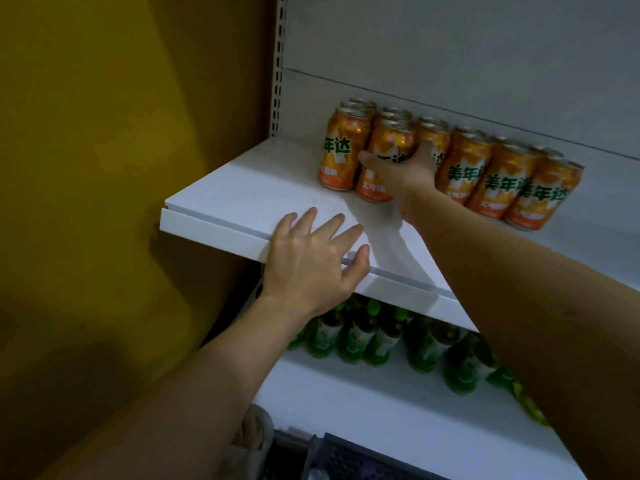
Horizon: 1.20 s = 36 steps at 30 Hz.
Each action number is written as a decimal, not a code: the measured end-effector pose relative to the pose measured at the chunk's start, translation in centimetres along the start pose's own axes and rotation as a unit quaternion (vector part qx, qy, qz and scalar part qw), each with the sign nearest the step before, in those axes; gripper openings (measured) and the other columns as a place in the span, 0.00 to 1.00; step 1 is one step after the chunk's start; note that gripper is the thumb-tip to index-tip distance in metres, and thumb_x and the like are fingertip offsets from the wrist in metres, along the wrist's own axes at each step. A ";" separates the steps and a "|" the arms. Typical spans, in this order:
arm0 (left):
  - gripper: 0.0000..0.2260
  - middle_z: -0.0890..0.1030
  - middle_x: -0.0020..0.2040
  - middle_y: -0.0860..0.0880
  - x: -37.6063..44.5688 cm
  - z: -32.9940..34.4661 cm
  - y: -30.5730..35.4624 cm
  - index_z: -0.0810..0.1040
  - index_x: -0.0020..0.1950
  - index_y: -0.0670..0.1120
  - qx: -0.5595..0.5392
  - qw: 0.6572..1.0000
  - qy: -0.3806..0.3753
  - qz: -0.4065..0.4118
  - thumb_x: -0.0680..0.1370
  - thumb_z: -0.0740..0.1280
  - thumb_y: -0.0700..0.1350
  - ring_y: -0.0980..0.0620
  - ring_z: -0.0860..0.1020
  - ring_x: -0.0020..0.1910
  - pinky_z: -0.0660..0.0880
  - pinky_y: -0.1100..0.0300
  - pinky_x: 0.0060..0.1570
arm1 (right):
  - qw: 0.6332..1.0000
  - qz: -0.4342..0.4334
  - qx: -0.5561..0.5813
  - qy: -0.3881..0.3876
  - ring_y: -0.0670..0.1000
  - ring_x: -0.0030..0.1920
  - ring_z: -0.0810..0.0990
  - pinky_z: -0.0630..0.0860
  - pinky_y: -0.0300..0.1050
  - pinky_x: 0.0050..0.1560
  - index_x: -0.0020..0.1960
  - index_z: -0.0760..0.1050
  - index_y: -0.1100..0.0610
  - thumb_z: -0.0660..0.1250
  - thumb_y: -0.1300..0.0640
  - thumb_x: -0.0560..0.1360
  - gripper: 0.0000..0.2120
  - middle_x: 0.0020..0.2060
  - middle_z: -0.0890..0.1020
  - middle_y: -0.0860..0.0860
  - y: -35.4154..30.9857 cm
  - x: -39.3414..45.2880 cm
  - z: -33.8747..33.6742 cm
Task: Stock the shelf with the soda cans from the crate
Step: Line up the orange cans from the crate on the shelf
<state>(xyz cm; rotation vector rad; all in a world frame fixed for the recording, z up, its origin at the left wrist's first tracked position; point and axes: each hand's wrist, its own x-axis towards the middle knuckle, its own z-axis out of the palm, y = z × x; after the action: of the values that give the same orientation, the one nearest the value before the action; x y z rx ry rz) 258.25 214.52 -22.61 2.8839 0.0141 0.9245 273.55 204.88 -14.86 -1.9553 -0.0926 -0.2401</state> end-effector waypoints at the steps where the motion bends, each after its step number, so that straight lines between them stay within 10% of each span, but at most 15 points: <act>1: 0.25 0.81 0.62 0.47 0.0 0.0 0.0 0.81 0.63 0.52 0.000 1.000 0.001 0.001 0.78 0.50 0.59 0.39 0.77 0.63 0.72 0.42 0.63 | 1.000 0.001 -0.006 0.002 0.57 0.72 0.68 0.69 0.59 0.69 0.76 0.57 0.51 0.79 0.41 0.64 0.48 0.73 0.68 0.52 0.0 0.3 0.3; 14: 0.25 0.80 0.64 0.49 -0.2 -0.8 0.4 0.79 0.65 0.54 0.006 1.000 -0.026 -0.010 0.78 0.49 0.58 0.42 0.76 0.66 0.68 0.44 0.65 | 0.992 0.058 -0.048 -0.101 0.56 0.65 0.74 0.76 0.55 0.64 0.71 0.64 0.58 0.73 0.48 0.74 0.32 0.65 0.75 0.55 -0.6 -3.0 -2.9; 22: 0.23 0.68 0.75 0.51 1.2 -3.8 1.2 0.67 0.75 0.57 0.010 0.980 -0.198 -0.034 0.81 0.50 0.58 0.45 0.67 0.72 0.63 0.46 0.70 | 0.946 0.010 -0.245 -0.212 0.54 0.46 0.76 0.77 0.54 0.54 0.61 0.75 0.63 0.60 0.48 0.82 0.18 0.46 0.79 0.57 -2.6 -10.8 -9.6; 29: 0.20 0.76 0.65 0.45 -0.6 -8.2 5.7 0.76 0.67 0.51 -0.019 0.971 -0.219 -0.089 0.81 0.56 0.57 0.41 0.72 0.63 0.71 0.46 0.58 | 0.912 -0.027 -0.350 -0.214 0.54 0.39 0.73 0.69 0.45 0.43 0.35 0.69 0.57 0.59 0.50 0.82 0.19 0.33 0.73 0.52 -1.9 -17.3 -14.4; 36: 0.12 0.81 0.55 0.49 -6.8 -9.8 10.2 0.79 0.56 0.51 -0.197 0.949 -0.204 -0.135 0.80 0.60 0.53 0.46 0.77 0.53 0.76 0.51 0.54 | 0.915 -0.004 -0.340 -0.218 0.53 0.35 0.73 0.68 0.44 0.34 0.34 0.70 0.58 0.60 0.50 0.81 0.20 0.31 0.74 0.53 1.6 -23.8 -17.9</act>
<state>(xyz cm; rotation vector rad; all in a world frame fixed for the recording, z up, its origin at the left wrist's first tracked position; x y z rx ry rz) 246.77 205.09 -17.49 2.5519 0.1652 0.2374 248.35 188.92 -14.68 -2.6797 -0.3463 0.1994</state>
